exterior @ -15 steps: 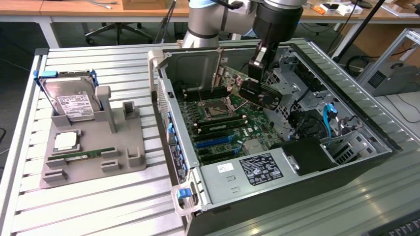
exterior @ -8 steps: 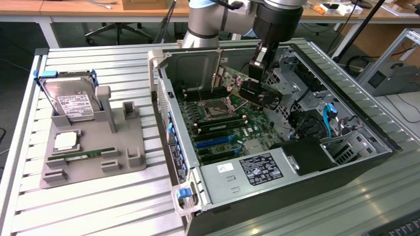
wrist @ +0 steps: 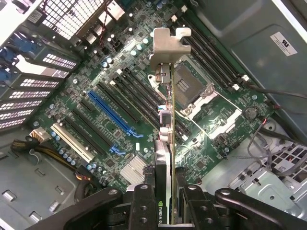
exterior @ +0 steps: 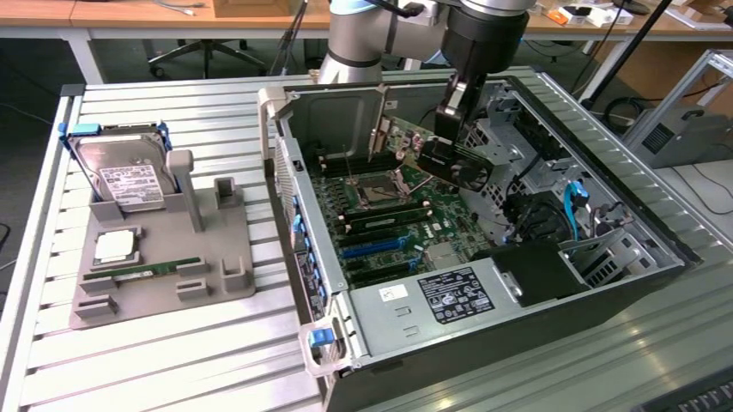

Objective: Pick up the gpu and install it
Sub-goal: 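Insert the gpu into the slot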

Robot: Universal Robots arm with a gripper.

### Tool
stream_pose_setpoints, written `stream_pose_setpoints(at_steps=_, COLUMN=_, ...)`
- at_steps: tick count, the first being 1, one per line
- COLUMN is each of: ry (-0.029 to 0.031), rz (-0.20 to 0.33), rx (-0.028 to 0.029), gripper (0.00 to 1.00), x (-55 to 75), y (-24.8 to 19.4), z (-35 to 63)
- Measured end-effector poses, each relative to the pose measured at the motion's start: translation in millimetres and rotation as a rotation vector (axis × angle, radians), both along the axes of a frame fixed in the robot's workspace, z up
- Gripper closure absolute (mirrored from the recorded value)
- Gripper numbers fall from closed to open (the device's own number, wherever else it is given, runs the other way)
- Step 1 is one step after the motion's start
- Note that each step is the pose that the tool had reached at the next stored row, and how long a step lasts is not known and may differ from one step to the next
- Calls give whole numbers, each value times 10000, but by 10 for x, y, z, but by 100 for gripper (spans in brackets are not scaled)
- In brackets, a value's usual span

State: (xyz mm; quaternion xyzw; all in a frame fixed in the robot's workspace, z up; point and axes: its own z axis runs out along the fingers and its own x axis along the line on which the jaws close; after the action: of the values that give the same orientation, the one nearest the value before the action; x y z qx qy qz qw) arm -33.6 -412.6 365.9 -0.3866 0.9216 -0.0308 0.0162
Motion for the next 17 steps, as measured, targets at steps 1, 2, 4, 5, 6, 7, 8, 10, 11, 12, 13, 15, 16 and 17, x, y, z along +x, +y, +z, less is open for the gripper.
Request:
stream_pose_setpoints(at_steps=1, ry=0, rz=16, rx=-1, gripper=73, x=0, y=0, z=0)
stream_pose_setpoints(at_steps=2, ry=0, rz=31, rx=-1, gripper=73, x=0, y=0, z=0)
stream_pose_setpoints(at_steps=4, ry=0, rz=46, rx=-1, gripper=73, x=0, y=0, z=0)
stream_pose_setpoints(at_steps=5, ry=0, rz=55, rx=-1, gripper=73, x=0, y=0, z=0)
stream_pose_setpoints(at_steps=6, ry=0, rz=67, rx=-1, gripper=73, x=0, y=0, z=0)
stream_pose_setpoints(at_steps=7, ry=0, rz=79, rx=-2, gripper=73, x=1, y=0, z=0)
stream_pose_setpoints(at_steps=8, ry=0, rz=93, rx=-3, gripper=73, x=1, y=0, z=0)
stream_pose_setpoints(at_steps=10, ry=0, rz=118, rx=-2, gripper=73, x=1, y=0, z=0)
stream_pose_setpoints(at_steps=11, ry=0, rz=142, rx=-2, gripper=73, x=3, y=0, z=0)
stream_pose_setpoints(at_steps=12, ry=0, rz=165, rx=-10, gripper=73, x=3, y=0, z=0)
stream_pose_setpoints(at_steps=13, ry=2, rz=181, rx=-28, gripper=73, x=3, y=0, z=1)
stream_pose_setpoints(at_steps=15, ry=1, rz=185, rx=-32, gripper=73, x=3, y=-1, z=1)
stream_pose_setpoints(at_steps=16, ry=1, rz=190, rx=-31, gripper=73, x=3, y=0, z=0)
stream_pose_setpoints(at_steps=17, ry=1, rz=199, rx=-32, gripper=73, x=3, y=0, z=0)
